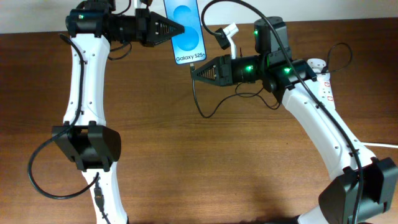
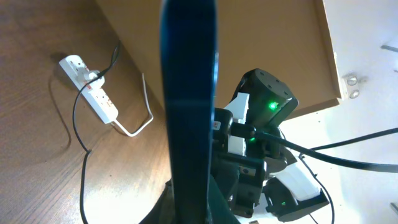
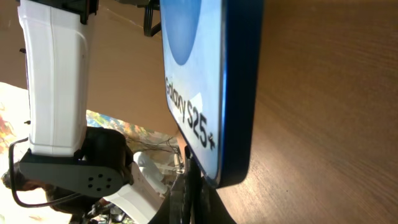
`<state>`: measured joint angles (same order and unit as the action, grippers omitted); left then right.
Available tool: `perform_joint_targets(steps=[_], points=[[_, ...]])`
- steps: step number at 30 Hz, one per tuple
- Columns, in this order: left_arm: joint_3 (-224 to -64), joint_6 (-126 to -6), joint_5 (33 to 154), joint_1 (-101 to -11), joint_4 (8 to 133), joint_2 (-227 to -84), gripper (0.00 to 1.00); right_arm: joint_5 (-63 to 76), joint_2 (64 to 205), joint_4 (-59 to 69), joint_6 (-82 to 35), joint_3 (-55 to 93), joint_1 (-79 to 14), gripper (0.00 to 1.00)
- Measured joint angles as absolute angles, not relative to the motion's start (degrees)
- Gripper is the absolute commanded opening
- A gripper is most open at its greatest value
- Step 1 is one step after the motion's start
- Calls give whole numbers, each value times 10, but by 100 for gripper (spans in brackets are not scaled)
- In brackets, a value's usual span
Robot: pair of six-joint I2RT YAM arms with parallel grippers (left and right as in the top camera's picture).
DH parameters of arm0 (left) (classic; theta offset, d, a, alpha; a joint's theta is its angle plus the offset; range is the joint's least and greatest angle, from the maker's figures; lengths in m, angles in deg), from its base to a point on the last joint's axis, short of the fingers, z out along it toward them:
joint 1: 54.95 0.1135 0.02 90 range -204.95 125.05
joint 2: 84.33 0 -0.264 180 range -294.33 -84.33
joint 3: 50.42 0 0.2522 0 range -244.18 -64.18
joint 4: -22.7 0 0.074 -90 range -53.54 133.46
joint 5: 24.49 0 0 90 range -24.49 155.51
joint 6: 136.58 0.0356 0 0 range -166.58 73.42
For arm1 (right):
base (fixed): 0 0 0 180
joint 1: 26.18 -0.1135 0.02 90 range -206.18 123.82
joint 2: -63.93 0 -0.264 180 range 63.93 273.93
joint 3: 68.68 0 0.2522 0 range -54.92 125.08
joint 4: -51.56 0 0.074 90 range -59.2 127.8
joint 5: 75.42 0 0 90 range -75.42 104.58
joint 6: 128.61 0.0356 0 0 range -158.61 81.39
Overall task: Plug charger to phone and switch on socket
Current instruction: 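Push the USB-C connector up into the phone's bottom port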
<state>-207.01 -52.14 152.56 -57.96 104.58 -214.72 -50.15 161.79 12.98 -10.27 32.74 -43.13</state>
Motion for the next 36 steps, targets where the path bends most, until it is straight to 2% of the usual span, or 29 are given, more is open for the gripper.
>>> perform_joint_targets(steps=[36], points=[[-2070,-515,1532,-579,1050,-2147,0,-507,1618,146,-76,327,-431,5]])
